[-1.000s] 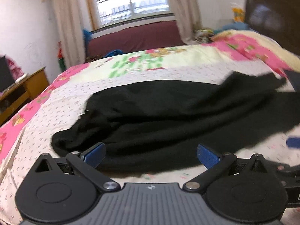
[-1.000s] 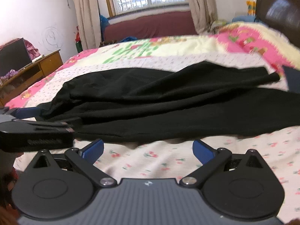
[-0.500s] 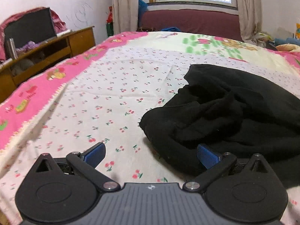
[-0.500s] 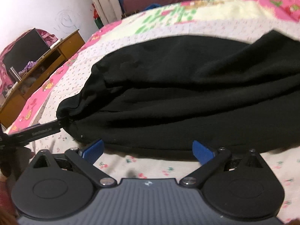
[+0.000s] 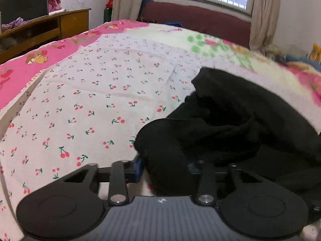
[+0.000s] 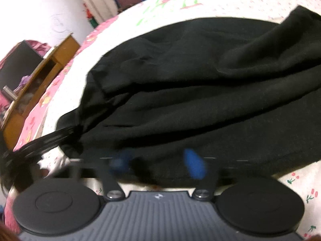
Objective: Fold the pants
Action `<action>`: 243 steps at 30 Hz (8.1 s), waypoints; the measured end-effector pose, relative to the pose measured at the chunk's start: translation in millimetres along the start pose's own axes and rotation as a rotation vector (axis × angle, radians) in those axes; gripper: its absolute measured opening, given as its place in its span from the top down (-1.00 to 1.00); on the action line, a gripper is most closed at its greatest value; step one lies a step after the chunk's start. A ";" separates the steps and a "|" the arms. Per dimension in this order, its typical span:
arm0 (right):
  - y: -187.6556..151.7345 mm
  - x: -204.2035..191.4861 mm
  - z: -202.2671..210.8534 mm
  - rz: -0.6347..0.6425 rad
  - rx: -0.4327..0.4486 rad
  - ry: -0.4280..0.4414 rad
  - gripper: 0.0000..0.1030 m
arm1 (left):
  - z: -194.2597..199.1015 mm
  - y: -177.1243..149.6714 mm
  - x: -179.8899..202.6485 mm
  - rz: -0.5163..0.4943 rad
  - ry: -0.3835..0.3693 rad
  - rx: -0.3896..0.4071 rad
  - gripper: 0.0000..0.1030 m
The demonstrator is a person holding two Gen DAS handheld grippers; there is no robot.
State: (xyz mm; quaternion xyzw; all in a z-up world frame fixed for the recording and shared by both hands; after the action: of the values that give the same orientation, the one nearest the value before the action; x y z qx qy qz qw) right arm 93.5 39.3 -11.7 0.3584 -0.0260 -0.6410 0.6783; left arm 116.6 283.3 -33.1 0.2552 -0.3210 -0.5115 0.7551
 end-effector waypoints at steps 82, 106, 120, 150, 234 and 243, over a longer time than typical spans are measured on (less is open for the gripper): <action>-25.1 32.6 25.0 -0.145 -0.082 0.089 0.89 | 58.9 -23.7 -44.8 0.267 -0.181 0.060 0.32; 125.4 -7.2 -16.6 0.638 -0.001 -0.073 0.13 | -19.3 87.7 22.6 -0.088 -0.234 -0.077 -0.37; 166.3 84.2 -67.8 0.710 -0.066 -0.162 -0.09 | -125.8 142.0 45.7 -0.351 0.131 0.007 0.33; 125.9 159.3 -3.5 0.715 -0.101 -0.241 -0.21 | -100.9 95.6 84.5 -0.582 -0.029 -0.038 -0.08; 120.7 -3.8 -11.5 0.938 0.032 0.076 0.34 | -72.4 56.8 125.5 -1.072 -0.175 -0.077 0.56; 151.5 -46.1 -116.4 1.015 0.019 0.040 -0.01 | -65.4 63.4 112.7 -0.979 -0.199 -0.063 0.42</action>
State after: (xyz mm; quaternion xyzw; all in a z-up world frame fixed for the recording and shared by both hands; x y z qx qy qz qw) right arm 271.9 121.1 0.2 0.3190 -0.1899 -0.2233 0.9013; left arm 234.4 203.4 -6.0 0.3031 -0.2183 -0.8372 0.3995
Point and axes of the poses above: each gripper's, at about its wrist camera, not at the fingertips, and z roughly against the way its jaws point, x to its right, y to its top, the point moved 1 cm from there along -z, roughly the way its jaws point, and after that the axes turned 6 degrees about z, right-handed, at the moved point
